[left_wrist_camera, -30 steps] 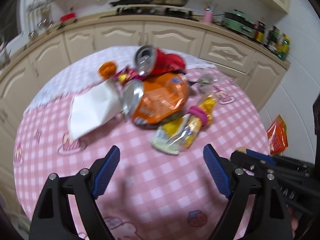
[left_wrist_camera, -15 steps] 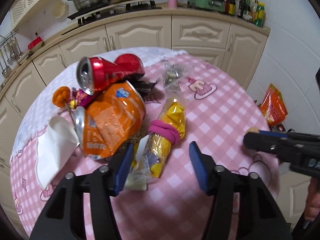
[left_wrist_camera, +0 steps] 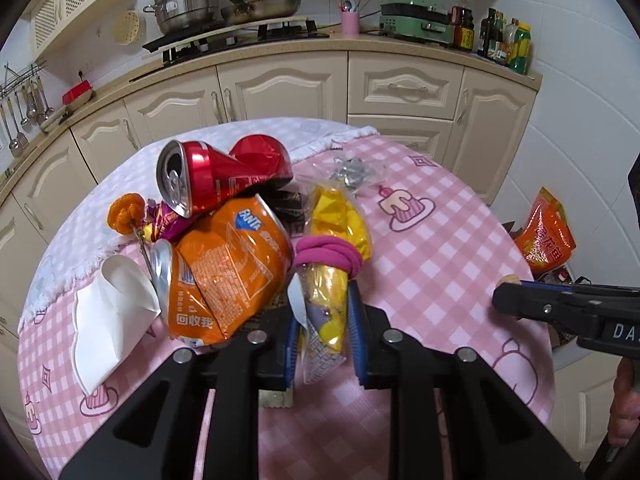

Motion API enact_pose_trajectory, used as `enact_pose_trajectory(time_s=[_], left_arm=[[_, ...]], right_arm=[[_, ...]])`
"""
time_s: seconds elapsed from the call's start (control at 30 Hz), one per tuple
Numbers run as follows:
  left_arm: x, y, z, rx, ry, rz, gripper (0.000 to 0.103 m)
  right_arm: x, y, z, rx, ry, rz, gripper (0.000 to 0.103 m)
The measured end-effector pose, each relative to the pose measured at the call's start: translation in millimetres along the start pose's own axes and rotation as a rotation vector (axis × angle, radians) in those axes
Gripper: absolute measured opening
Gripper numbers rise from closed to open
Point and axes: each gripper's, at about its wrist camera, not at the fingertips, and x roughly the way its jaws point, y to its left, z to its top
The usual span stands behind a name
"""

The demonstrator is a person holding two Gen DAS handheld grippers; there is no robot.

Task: Collect trash
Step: 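Carry both items over the blue bin and open both tools to drop them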

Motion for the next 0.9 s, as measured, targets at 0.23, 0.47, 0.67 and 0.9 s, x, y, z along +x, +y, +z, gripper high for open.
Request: enact_pose_trajectory(time_s=[0.23,0.47,0.67,0.9], left_arm=[[-7.2,-13.5,0.5,0.006,0.004,-0.036,0.021],[-11.1,-55.9,4.1,0.066,-0.004,-0.095,0.021],[-14.0,-98.5,8.0,0.127,-0.009,-0.160,0.021],[-7.0,-162.7,8.0,0.216,0.009,-0.236,0.021]], right_arm=[[-10.4,-7.2,-0.8,0.025,-0.017,0.009,0.026],[-27.5,-33.7,-4.0,0.079,-0.045,-0.004,0.026],[-45.3,-66.8,-8.4,0.153,-0.080,-0.029,0.026],[-75.5,-116.2,-18.2,0.250,-0.140,-0.104,0.026]])
